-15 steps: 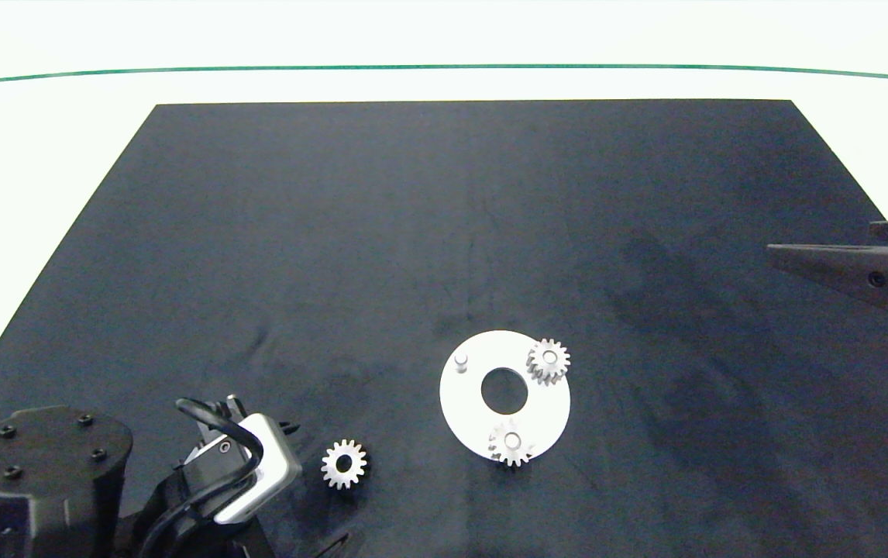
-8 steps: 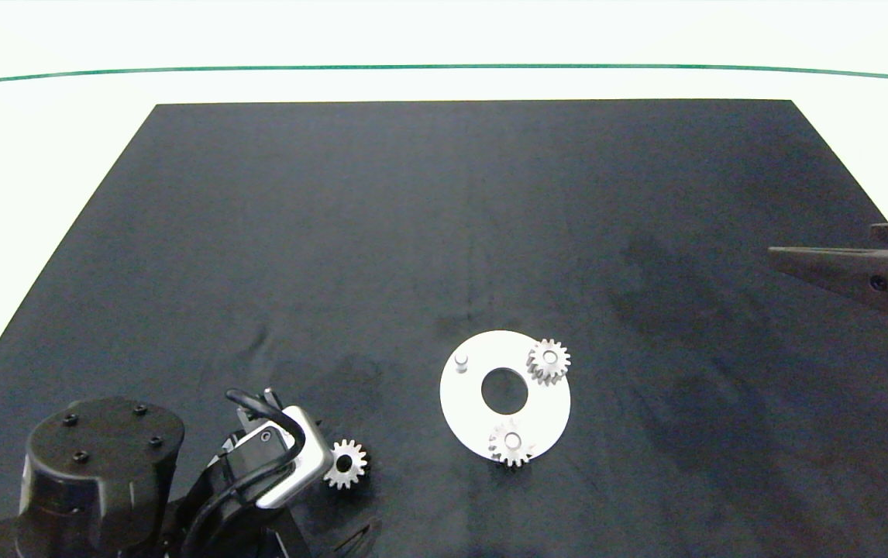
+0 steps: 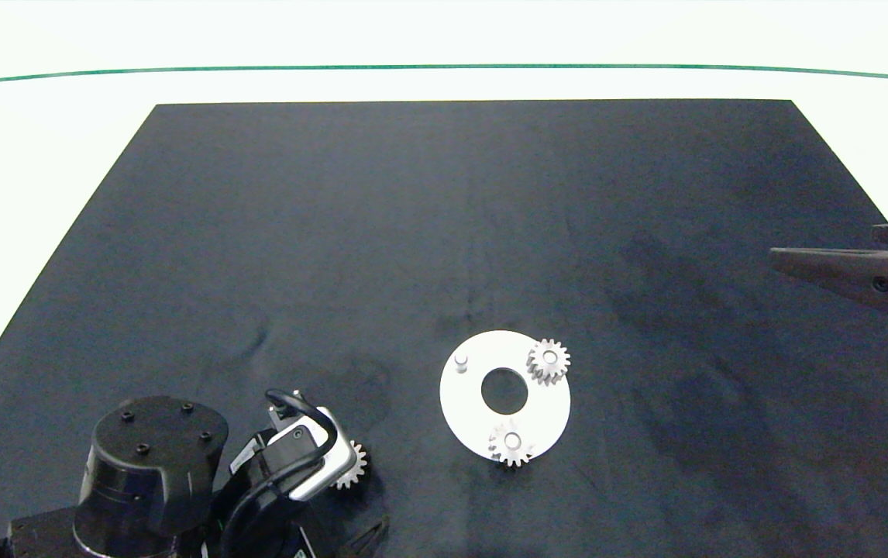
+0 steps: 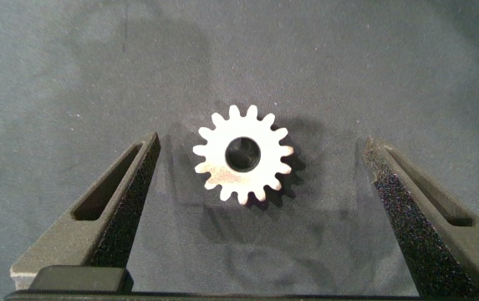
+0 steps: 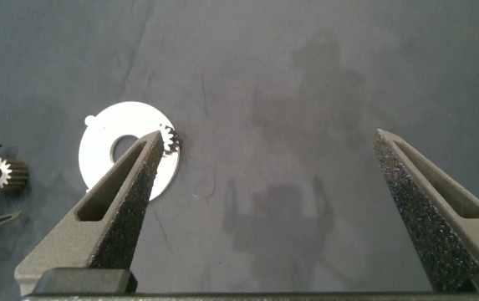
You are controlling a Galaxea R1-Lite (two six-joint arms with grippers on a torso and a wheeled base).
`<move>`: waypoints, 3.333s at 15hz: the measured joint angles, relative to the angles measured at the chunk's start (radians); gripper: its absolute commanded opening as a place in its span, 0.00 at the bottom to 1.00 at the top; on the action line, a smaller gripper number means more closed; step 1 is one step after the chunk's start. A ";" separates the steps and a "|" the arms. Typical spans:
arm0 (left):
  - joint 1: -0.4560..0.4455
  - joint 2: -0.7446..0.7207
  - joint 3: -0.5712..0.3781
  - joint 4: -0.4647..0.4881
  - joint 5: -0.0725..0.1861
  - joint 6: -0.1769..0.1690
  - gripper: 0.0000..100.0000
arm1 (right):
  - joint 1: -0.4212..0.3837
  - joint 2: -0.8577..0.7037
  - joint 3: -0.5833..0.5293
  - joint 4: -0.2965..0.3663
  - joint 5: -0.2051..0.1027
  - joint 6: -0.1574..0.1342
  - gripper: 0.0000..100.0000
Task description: Install three planetary gears onto the carrier pins
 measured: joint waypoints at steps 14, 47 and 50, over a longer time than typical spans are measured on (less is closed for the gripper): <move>0.001 0.024 -0.026 0.014 0.000 -0.023 0.77 | -0.002 -0.003 0.001 0.000 -0.001 -0.001 1.00; -0.005 0.035 -0.055 0.060 0.011 -0.037 0.22 | -0.002 -0.008 0.001 -0.001 -0.001 -0.002 1.00; -0.010 0.017 -0.108 0.143 0.013 -0.031 0.22 | 0.000 -0.015 0.001 0.000 -0.001 -0.002 1.00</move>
